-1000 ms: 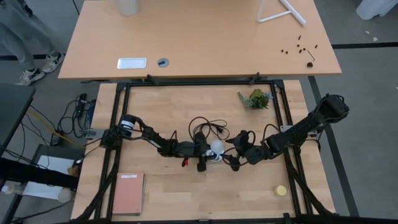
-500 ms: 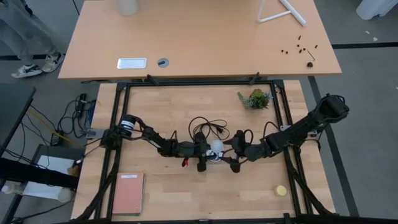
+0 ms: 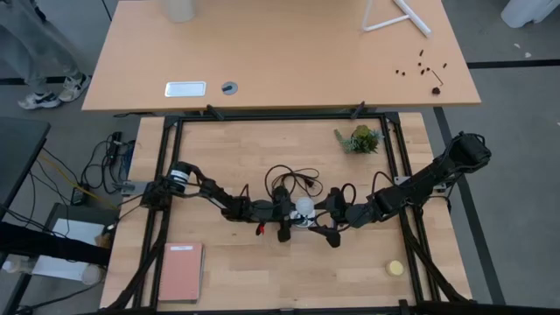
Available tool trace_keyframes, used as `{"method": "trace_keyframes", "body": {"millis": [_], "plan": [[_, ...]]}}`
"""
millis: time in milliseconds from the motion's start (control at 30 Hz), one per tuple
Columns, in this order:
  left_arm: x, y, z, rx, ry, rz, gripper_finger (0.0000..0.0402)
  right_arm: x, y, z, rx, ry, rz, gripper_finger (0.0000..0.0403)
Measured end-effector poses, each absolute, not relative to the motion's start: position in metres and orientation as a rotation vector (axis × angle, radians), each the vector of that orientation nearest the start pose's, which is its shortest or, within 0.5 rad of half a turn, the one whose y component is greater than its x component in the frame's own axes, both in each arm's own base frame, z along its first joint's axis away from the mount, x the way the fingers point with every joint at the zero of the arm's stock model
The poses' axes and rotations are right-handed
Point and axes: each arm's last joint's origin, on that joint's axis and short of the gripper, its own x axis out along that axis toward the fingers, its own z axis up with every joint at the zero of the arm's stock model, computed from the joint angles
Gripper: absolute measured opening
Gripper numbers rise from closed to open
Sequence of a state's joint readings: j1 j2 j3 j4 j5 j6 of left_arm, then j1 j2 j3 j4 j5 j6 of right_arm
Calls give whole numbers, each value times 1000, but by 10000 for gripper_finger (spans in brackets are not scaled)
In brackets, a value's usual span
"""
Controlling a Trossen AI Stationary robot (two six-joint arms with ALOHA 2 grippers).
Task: Screw lightbulb
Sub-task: Insert the lightbulb into the lamp
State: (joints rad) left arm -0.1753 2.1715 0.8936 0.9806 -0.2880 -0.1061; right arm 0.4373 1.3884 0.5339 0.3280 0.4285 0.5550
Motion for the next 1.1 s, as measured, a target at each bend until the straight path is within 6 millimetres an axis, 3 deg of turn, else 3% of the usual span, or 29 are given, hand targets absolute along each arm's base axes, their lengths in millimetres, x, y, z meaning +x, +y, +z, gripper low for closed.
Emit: {"method": "trace_keyframes", "body": {"millis": [233,500,700,1100], "plan": [[384,-58,76,-52,279,170,195,241,103,172,386,483,-25,374],[384,-60,76,2,284,128,195,237,87,160,325,566,-218,374],[384,-62,77,30,274,70,195,244,82,165,286,521,-176,374],[383,-64,76,-7,278,114,195,275,108,151,233,581,-112,374]]}}
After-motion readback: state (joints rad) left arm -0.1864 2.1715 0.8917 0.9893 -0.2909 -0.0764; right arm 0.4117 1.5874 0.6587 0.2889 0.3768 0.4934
